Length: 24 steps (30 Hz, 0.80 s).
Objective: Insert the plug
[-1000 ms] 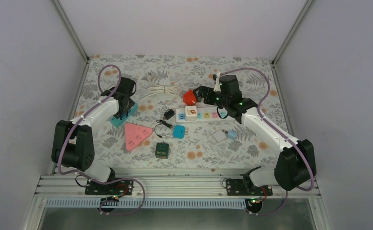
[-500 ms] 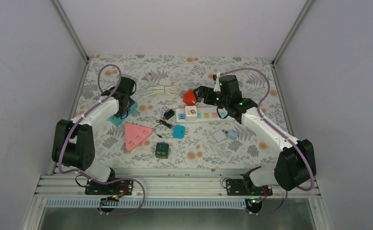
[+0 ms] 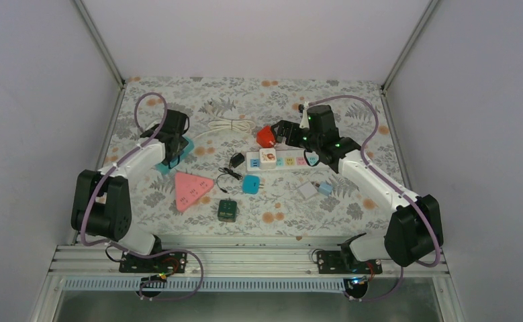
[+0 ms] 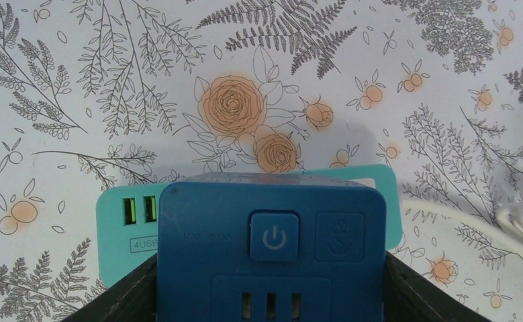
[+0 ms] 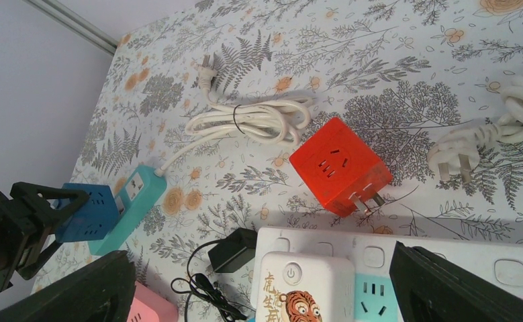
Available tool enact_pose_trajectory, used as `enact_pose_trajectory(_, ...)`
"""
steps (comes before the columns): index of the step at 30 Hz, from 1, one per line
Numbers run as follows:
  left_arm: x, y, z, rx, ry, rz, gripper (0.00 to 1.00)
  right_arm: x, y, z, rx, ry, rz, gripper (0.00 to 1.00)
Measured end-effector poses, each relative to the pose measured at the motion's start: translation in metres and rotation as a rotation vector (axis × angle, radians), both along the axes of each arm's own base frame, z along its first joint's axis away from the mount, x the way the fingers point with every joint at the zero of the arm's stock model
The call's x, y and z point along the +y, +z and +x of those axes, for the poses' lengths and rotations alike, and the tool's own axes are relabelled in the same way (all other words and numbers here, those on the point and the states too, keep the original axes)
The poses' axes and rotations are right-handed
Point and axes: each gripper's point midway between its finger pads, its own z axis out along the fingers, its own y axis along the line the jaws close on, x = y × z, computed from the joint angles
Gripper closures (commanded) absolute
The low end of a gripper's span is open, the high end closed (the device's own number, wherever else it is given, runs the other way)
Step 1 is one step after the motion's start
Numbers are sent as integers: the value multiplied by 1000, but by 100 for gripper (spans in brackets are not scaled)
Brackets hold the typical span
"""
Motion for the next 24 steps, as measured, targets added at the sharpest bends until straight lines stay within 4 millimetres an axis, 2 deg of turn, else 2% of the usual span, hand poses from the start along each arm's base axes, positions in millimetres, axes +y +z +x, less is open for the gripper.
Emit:
enact_pose_trajectory(10, 2, -6, 12, 102, 0, 55, 45, -1, -6, -2, 14, -2, -7, 3)
enact_pose_trajectory(24, 9, -17, 34, 153, -159, 138, 48, -4, -7, 0, 10, -19, -14, 2)
